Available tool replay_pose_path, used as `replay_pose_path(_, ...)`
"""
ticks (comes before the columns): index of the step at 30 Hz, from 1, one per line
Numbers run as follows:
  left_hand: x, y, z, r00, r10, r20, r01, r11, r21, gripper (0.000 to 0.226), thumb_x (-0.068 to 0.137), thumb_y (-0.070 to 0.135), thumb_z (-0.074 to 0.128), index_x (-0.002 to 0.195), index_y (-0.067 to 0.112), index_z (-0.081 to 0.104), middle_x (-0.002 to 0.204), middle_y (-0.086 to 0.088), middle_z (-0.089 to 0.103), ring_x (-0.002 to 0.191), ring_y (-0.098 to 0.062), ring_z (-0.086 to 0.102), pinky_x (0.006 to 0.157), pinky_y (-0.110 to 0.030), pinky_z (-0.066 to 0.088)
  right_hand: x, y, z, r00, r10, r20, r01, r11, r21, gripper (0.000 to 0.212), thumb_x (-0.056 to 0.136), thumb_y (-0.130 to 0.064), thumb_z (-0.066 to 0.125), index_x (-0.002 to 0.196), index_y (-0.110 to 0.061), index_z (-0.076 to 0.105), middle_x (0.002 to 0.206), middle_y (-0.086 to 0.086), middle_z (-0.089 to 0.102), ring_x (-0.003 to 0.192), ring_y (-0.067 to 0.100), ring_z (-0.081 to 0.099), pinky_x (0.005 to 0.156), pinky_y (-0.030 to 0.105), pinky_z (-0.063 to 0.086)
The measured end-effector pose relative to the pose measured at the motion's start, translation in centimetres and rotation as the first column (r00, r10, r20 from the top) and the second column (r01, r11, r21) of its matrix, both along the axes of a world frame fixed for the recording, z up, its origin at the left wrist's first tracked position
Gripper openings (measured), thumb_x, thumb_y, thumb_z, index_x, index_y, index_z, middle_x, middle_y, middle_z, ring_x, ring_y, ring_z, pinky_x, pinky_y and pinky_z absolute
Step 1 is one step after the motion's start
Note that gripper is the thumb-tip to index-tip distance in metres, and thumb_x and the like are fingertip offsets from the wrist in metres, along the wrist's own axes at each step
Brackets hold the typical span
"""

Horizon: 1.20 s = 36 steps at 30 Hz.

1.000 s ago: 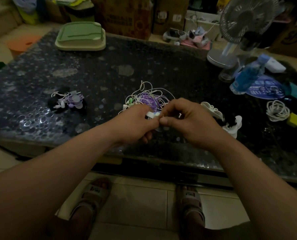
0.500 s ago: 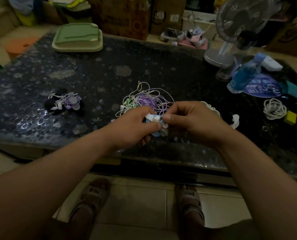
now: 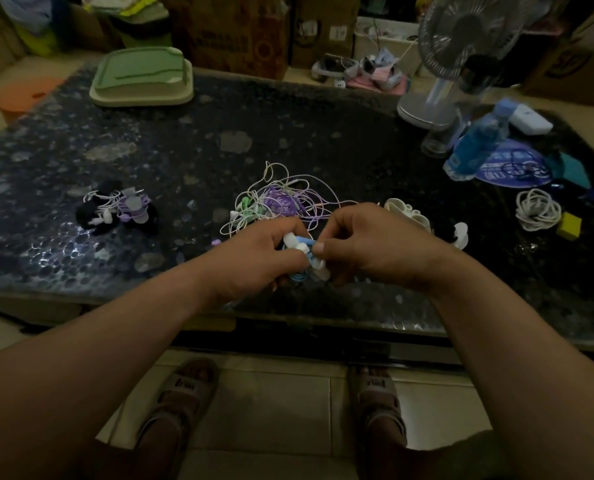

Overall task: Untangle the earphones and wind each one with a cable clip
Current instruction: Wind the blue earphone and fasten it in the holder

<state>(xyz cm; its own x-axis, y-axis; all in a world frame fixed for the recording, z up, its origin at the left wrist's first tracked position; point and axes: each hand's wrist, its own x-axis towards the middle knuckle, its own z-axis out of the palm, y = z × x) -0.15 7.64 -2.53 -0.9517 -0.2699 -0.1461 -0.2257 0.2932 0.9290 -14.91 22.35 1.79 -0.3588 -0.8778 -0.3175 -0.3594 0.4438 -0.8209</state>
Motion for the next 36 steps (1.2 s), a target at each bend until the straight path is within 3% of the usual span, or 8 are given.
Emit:
replay_pose_path(6,0.0,0.4,-0.1,0.998,0.05,-0.031,-0.05,0.999,0.001,0.013,0.092,0.025,0.065,0.096,0.013,0.061,0.088,-0.02,0.065,0.073,-0.026,0.061,0.066,-0.057,0.056,0.5,-0.4,-0.1,0.996,-0.051,-0.068,0.052,0.999,0.011,0.015,0.101,-0.021,0.068,0.096,-0.007,0.067,0.088,0.011,0.078,0.076,0.026,0.078,0.075,0.048,0.066)
replay_pose_path(11,-0.2,0.5,0.0,0.998,0.067,-0.011,-0.065,0.994,0.088,0.002,0.101,0.01,0.06,0.104,0.01,0.06,0.097,-0.017,0.072,0.073,-0.02,0.065,0.065,-0.037,0.055,0.4,-0.4,-1.1,0.968,-0.175,0.178,0.184,0.982,-0.037,0.013,0.1,-0.02,0.069,0.099,-0.009,0.062,0.091,0.011,0.075,0.072,0.017,0.072,0.06,0.029,0.058)
replay_pose_path(15,-0.3,0.3,0.4,0.991,0.13,0.032,-0.133,0.972,0.195,0.013,0.103,0.012,0.058,0.115,0.009,0.062,0.095,-0.013,0.071,0.072,-0.021,0.062,0.058,-0.03,0.052,0.5,-0.6,-1.9,0.914,-0.299,0.275,0.339,0.934,-0.111,0.019,0.107,-0.029,0.056,0.106,-0.015,0.07,0.095,0.004,0.075,0.085,0.021,0.071,0.068,0.031,0.058)
replay_pose_path(19,-0.1,-0.6,0.6,0.974,0.218,0.058,-0.225,0.918,0.327,0.019,0.103,0.014,0.058,0.122,0.01,0.062,0.094,-0.01,0.071,0.068,-0.016,0.06,0.055,-0.027,0.049,0.3,-0.9,-1.9,0.951,-0.271,0.147,0.295,0.939,-0.175,0.016,0.105,-0.024,0.057,0.114,-0.028,0.07,0.11,-0.005,0.075,0.104,0.016,0.071,0.091,0.038,0.06)
replay_pose_path(23,0.8,-1.6,0.6,0.963,0.263,0.055,-0.261,0.87,0.417,0.019,0.101,0.013,0.059,0.119,0.017,0.065,0.093,-0.009,0.071,0.069,-0.018,0.059,0.056,-0.029,0.046,1.5,-1.8,-2.3,0.994,-0.104,0.026,0.107,0.972,-0.208,0.023,0.098,-0.024,0.071,0.118,-0.033,0.064,0.114,-0.011,0.074,0.102,0.004,0.071,0.089,0.031,0.059)
replay_pose_path(28,2.9,-3.3,1.0,0.949,0.307,0.076,-0.307,0.836,0.454,0.022,0.097,0.002,0.052,0.114,0.014,0.059,0.093,-0.011,0.066,0.066,-0.016,0.059,0.055,-0.029,0.046,4.1,-4.7,-2.5,0.98,-0.153,-0.128,0.119,0.963,-0.242,0.017,0.095,-0.025,0.075,0.111,-0.027,0.067,0.101,-0.006,0.076,0.091,0.006,0.073,0.082,0.034,0.062)
replay_pose_path(33,6.5,-6.9,1.3,0.867,0.491,0.085,-0.469,0.748,0.469,0.025,0.101,0.005,0.048,0.124,0.012,0.056,0.108,-0.017,0.065,0.072,-0.019,0.062,0.059,-0.034,0.051,7.3,-9.6,-2.5,0.983,-0.185,-0.022,0.176,0.961,-0.214,0.014,0.097,-0.023,0.073,0.11,-0.022,0.068,0.098,-0.002,0.077,0.086,0.007,0.074,0.073,0.026,0.061)
replay_pose_path(36,8.7,-9.7,0.3,0.734,0.675,0.078,-0.647,0.658,0.385,0.023,0.102,0.011,0.054,0.125,0.014,0.057,0.113,-0.014,0.068,0.083,-0.024,0.07,0.067,-0.04,0.06,9.5,-13.8,-2.3,0.982,-0.172,0.082,0.183,0.97,-0.159,0.015,0.098,-0.018,0.071,0.112,-0.015,0.067,0.102,0.006,0.076,0.087,0.014,0.075,0.073,0.031,0.063)
